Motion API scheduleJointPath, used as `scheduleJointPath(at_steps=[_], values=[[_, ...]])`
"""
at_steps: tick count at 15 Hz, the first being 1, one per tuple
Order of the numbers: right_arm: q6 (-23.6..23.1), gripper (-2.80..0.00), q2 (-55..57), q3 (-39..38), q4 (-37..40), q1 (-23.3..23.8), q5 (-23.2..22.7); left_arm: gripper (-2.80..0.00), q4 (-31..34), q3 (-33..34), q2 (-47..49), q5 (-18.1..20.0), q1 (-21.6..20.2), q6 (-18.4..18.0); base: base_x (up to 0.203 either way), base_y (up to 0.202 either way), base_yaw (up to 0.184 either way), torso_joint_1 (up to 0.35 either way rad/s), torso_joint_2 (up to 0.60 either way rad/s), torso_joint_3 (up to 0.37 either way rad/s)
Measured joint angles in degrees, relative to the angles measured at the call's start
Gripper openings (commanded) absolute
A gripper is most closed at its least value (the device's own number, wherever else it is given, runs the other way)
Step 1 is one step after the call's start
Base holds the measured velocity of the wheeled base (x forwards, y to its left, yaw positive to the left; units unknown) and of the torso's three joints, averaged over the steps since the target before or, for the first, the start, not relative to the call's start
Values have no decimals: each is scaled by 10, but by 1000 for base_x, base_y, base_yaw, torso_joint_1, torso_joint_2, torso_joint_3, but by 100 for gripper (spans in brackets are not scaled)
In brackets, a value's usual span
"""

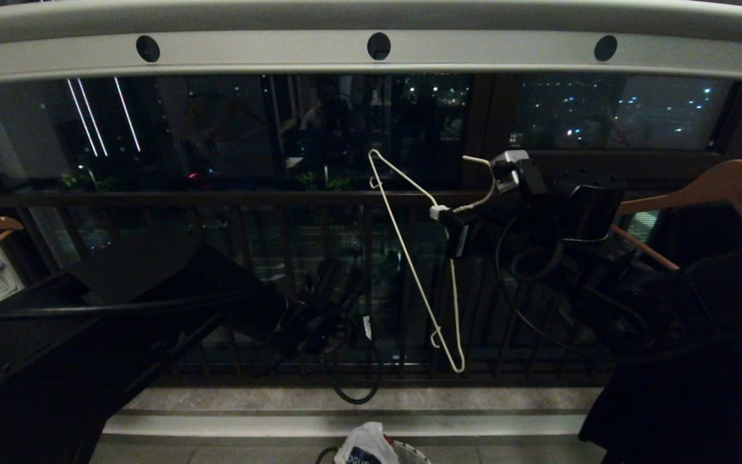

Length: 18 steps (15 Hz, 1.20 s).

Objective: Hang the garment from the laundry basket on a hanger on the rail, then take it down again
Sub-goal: Put clothes in the basket, then hang the clothes rack on the clothesline

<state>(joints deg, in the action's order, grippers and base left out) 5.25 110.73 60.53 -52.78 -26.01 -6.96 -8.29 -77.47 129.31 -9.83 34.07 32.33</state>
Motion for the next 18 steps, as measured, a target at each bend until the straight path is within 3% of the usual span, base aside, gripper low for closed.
scheduleJointPath(at_steps=[4, 7, 9, 14, 18], values=[[0, -280, 9, -15, -2, -22, 15, -280, 100, -6, -70, 0, -3, -50, 0, 0, 0, 0, 0, 0], [-13, -280, 10, -48, -29, -64, 77, -280, 184, -6, -155, 0, -16, -96, 0, 0, 0, 0, 0, 0], [-31, -280, -3, -58, -25, -84, 116, -280, 206, 12, -223, 1, -20, -132, 0, 0, 0, 0, 0, 0], [-33, -280, -89, -83, 76, -120, 130, -280, 241, 87, -414, 6, -10, -246, 0, 0, 0, 0, 0, 0], [-31, -280, -181, -89, 191, -141, 135, -280, 275, 102, -519, 8, -6, -289, 0, 0, 0, 0, 0, 0]])
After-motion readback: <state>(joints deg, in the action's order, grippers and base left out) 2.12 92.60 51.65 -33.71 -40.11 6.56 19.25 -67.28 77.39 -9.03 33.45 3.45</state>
